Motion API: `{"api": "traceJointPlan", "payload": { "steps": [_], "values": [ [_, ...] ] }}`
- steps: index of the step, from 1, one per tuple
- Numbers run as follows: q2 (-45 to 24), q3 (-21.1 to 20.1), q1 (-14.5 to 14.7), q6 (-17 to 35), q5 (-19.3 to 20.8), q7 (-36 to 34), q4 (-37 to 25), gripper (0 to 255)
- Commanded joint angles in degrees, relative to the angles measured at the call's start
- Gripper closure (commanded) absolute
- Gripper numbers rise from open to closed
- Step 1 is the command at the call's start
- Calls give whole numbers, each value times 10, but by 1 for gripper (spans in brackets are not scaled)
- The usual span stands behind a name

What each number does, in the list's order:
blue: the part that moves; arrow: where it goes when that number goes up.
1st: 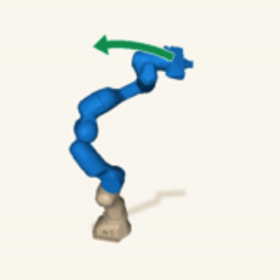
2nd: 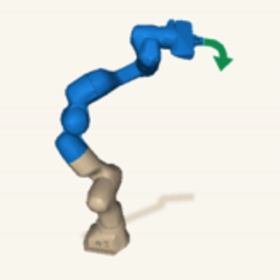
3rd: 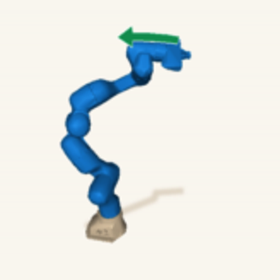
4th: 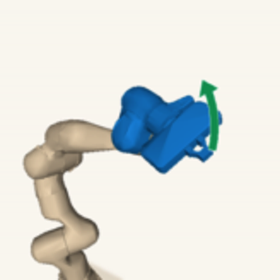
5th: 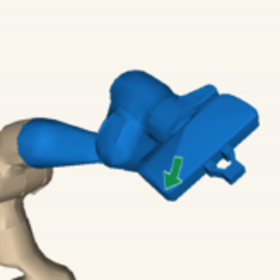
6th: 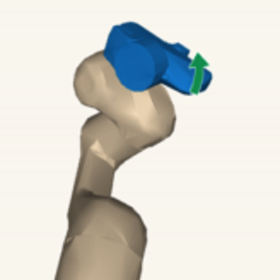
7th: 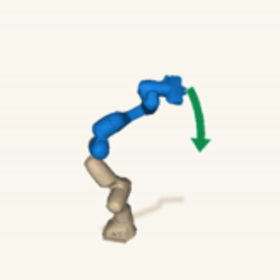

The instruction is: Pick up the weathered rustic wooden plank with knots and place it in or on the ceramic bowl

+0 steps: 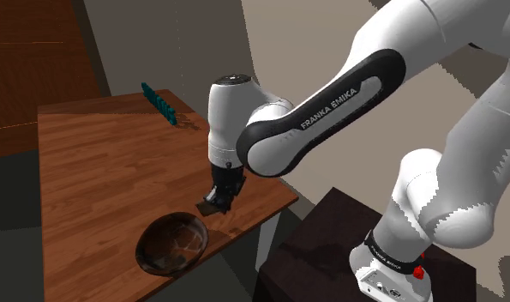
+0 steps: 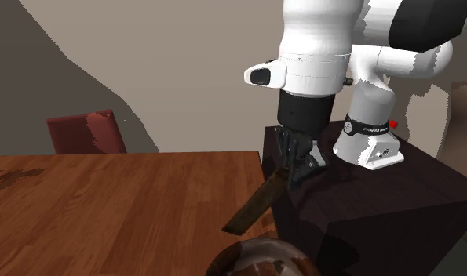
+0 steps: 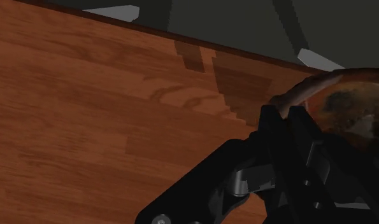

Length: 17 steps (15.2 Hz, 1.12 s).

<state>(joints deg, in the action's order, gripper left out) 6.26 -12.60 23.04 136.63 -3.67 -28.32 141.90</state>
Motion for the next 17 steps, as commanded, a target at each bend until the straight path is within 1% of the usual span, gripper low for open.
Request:
{"api": "traceJointPlan", "payload": {
  "steps": [1, 6, 8, 17],
  "values": [
    [-22, -16, 11, -3, 5, -31, -25, 255],
    [-87, -48, 39, -13, 32, -112, -100, 255],
    [-122, -60, 55, -22, 49, -150, -142, 255],
    [-172, -53, 60, 42, 74, -167, -125, 255]
  ]
}}
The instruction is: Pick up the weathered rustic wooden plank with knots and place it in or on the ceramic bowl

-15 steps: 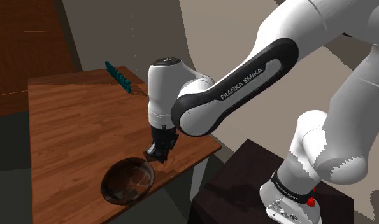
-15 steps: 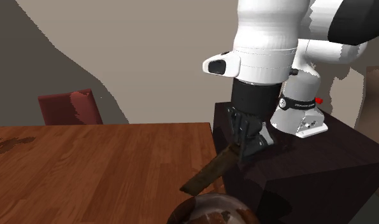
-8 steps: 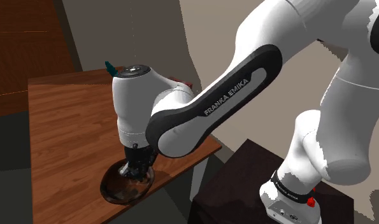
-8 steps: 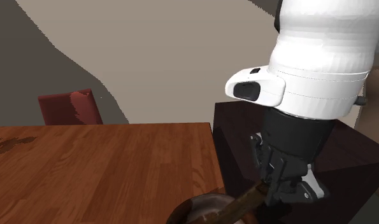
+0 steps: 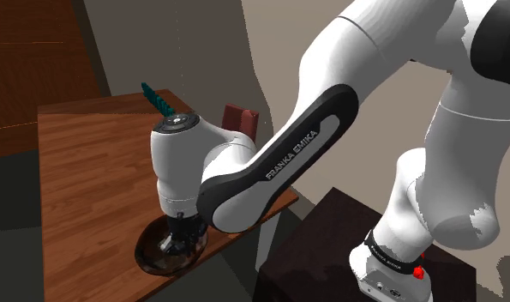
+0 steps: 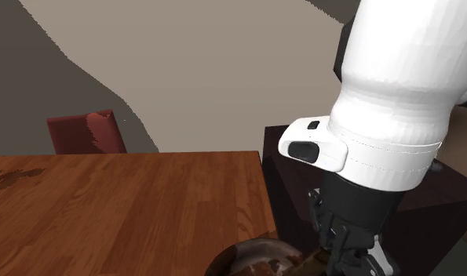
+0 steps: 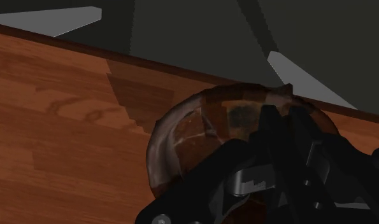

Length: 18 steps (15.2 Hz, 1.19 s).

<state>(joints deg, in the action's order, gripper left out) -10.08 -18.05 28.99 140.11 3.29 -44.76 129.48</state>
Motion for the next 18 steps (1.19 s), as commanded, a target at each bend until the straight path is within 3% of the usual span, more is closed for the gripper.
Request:
{"api": "traceJointPlan", "payload": {
  "steps": [1, 11, 12, 18],
  "values": [
    [-15, 2, 2, 15, 8, -5, 0, 255],
    [-27, 4, 2, 28, 14, -9, 2, 255],
    [-26, 4, 2, 28, 14, -9, 3, 0],
    [-11, 1, 0, 11, 6, -3, 0, 0]
  ]
}}
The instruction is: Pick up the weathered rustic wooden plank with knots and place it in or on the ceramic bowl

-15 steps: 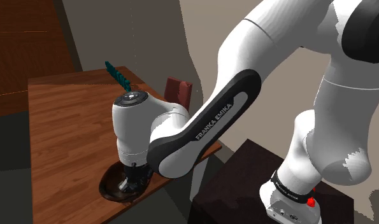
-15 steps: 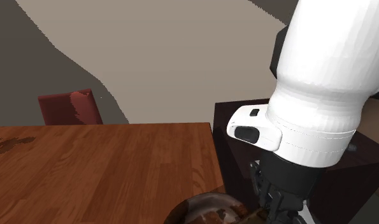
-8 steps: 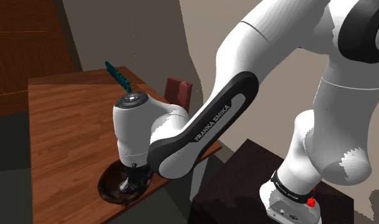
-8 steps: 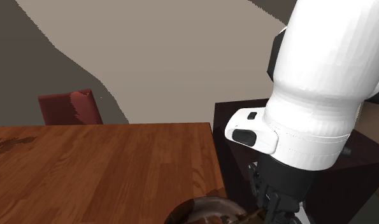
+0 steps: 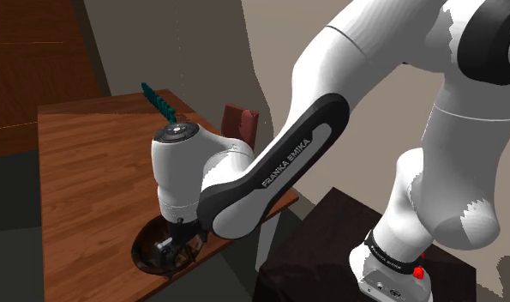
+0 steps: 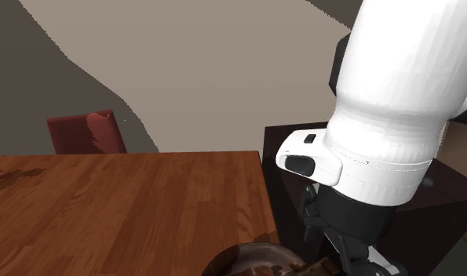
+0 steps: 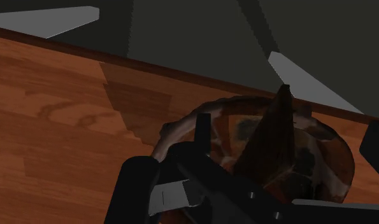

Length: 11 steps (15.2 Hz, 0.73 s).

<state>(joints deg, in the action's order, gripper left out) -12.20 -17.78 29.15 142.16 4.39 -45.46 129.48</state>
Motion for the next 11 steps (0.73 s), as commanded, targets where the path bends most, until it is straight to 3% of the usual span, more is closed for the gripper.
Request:
{"api": "traceJointPlan", "payload": {
  "steps": [1, 3, 11],
  "values": [
    [26, -5, -4, -27, -13, 9, -3, 0],
    [51, -8, -7, -59, -26, 18, -10, 0],
    [51, -7, -7, -59, -26, 18, -10, 0]
  ]
}}
